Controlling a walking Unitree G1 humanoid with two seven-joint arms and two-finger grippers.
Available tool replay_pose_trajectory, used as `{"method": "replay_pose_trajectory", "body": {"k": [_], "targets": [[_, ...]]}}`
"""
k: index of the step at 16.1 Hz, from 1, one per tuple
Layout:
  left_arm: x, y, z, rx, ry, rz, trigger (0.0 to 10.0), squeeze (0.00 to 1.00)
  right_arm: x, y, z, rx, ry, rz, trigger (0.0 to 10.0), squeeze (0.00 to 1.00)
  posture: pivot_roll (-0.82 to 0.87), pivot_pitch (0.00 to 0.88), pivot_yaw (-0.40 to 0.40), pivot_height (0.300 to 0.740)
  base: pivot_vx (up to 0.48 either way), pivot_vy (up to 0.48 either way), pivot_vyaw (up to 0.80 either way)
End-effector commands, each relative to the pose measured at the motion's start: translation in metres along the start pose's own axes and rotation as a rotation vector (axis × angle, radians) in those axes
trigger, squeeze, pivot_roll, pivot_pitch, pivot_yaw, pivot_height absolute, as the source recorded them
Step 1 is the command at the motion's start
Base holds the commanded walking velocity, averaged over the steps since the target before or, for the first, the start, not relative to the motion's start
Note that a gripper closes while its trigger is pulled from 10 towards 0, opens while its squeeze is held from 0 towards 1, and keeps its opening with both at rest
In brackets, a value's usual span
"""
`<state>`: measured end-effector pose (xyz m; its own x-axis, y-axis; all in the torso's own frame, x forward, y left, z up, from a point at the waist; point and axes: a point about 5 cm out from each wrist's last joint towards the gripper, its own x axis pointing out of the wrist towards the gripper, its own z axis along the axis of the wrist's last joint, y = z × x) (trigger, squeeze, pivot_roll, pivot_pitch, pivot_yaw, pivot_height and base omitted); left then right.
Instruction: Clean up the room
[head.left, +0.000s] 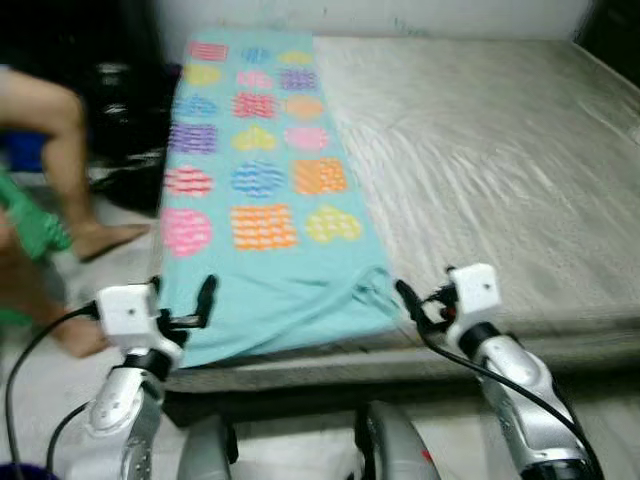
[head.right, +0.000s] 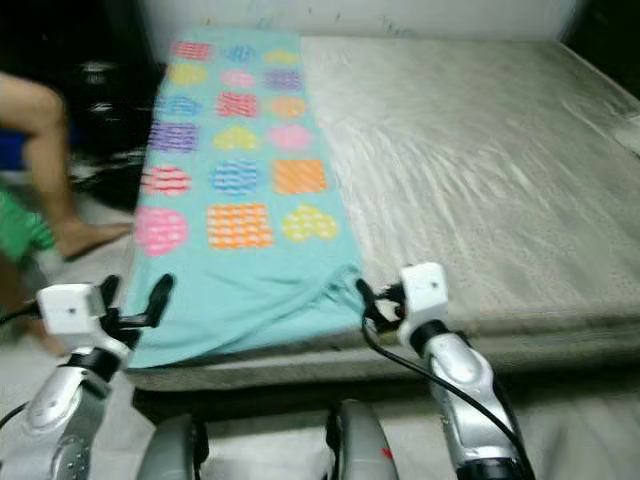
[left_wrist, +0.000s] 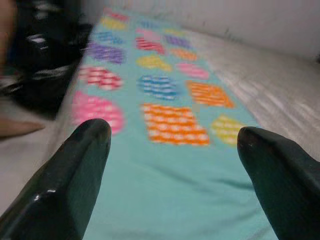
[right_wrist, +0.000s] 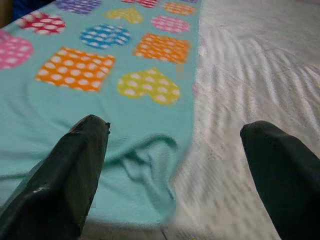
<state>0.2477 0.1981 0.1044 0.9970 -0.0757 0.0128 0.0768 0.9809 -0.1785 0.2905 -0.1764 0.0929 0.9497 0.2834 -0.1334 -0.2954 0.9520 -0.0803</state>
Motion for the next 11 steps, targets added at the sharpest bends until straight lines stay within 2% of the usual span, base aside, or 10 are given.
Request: {"method": "replay_pose_trajectory", "body": {"k": [1, 2, 6, 11], "targets": [[-0.0043, 0.0060, -0.0006, 0.007, 0.009, 0.018, 10.0, 0.00, 0.0030, 0.0059, 0.0037, -0.004, -0.018, 0.027, 10.0, 0.00, -0.03, 0.104, -0.056, 0.587, 0.352, 0.000, 0.80], [-0.0041, 0.0058, -0.0009, 0.006, 0.010, 0.017, 10.0, 0.00, 0.0031, 0.0058, 0.0034, -0.004, -0.018, 0.026, 10.0, 0.00, -0.03, 0.104, -0.056, 0.587, 0.349, 0.000, 0.80], [-0.0036, 0.0062, -0.0016, 0.001, 0.016, 0.019, 10.0, 0.00, 0.0034, 0.0050, 0.0027, 0.003, -0.013, 0.017, 10.0, 0.00, -0.03, 0.107, -0.058, 0.587, 0.334, 0.000, 0.00], [-0.0027, 0.0075, -0.0050, -0.001, 0.045, 0.023, 10.0, 0.00, 0.0035, 0.0023, 0.0000, -0.011, 0.008, 0.000, 10.0, 0.00, -0.03, 0.115, -0.057, 0.587, 0.000, 0.000, 0.00]]}}
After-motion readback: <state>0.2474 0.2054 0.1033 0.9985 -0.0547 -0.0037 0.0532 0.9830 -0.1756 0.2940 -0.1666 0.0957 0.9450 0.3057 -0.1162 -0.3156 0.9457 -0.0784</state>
